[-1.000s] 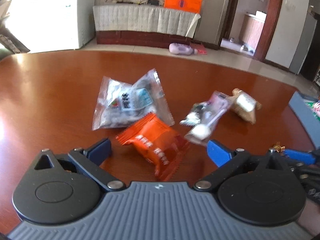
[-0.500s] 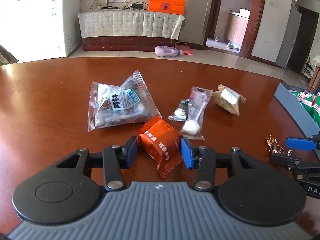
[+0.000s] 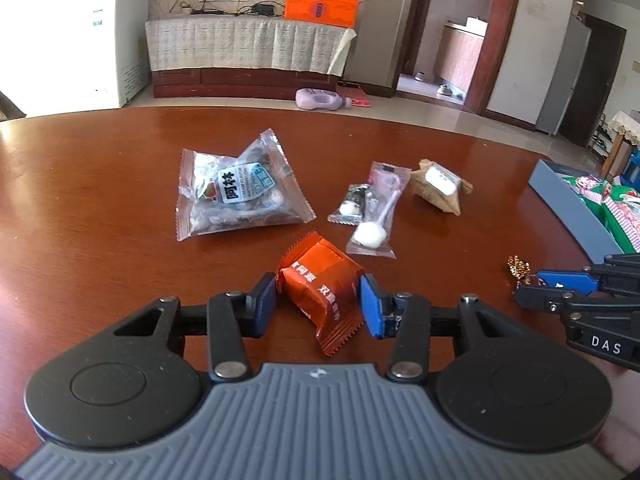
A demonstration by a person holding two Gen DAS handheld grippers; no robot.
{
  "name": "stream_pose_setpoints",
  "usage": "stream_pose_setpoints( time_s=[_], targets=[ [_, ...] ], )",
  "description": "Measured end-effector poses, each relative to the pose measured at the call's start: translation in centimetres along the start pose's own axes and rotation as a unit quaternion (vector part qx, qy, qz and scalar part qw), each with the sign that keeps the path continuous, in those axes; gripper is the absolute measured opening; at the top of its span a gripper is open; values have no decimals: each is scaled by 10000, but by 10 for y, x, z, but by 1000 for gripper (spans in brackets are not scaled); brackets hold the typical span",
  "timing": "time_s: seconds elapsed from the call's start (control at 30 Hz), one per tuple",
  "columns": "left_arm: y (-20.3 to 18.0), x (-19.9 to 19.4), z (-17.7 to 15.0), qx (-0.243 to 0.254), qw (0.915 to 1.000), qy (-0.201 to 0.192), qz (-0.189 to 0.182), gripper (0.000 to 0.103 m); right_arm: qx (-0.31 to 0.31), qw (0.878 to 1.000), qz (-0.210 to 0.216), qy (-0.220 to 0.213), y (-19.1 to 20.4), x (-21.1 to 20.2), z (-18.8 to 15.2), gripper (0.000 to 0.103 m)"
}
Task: Organize snacks
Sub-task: 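Carry orange candy in left tool while right tool carries chocolate over box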
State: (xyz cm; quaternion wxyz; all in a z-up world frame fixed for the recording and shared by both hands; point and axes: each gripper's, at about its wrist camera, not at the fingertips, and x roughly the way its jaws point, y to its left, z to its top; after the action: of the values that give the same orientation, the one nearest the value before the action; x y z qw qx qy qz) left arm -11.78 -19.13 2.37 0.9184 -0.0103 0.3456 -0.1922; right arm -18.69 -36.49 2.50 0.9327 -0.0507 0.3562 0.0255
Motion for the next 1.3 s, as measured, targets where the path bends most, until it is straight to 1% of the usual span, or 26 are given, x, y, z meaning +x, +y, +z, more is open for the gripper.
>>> stream_pose_setpoints(
  time_s=[0.07,0.33,0.47,0.63,0.9,1.3],
  targets=[
    [-2,-3,0,-29,9999,-23,-96,50,68,10000,27,-19,-1,-6,-1,26],
    [-20,-14,3,150,9997,-127,-168,50,157,9994,10,-304,4,-37,-1,26],
    [-35,-24,7,253,9991,-208,-276,50,170,9985,-30,-525,6,-59,-2,26],
    [-53,-35,12,309,9980,-289,-460,50,194,9974,-126,-689,3,-82,-6,25],
    [-93,-46,18,471,9950,-377,-802,50,328,9954,-301,-853,-16,-105,-11,26],
    [-148,-41,24,618,9903,-378,-1182,50,497,9918,-676,-968,-51,-126,-21,26]
  ],
)
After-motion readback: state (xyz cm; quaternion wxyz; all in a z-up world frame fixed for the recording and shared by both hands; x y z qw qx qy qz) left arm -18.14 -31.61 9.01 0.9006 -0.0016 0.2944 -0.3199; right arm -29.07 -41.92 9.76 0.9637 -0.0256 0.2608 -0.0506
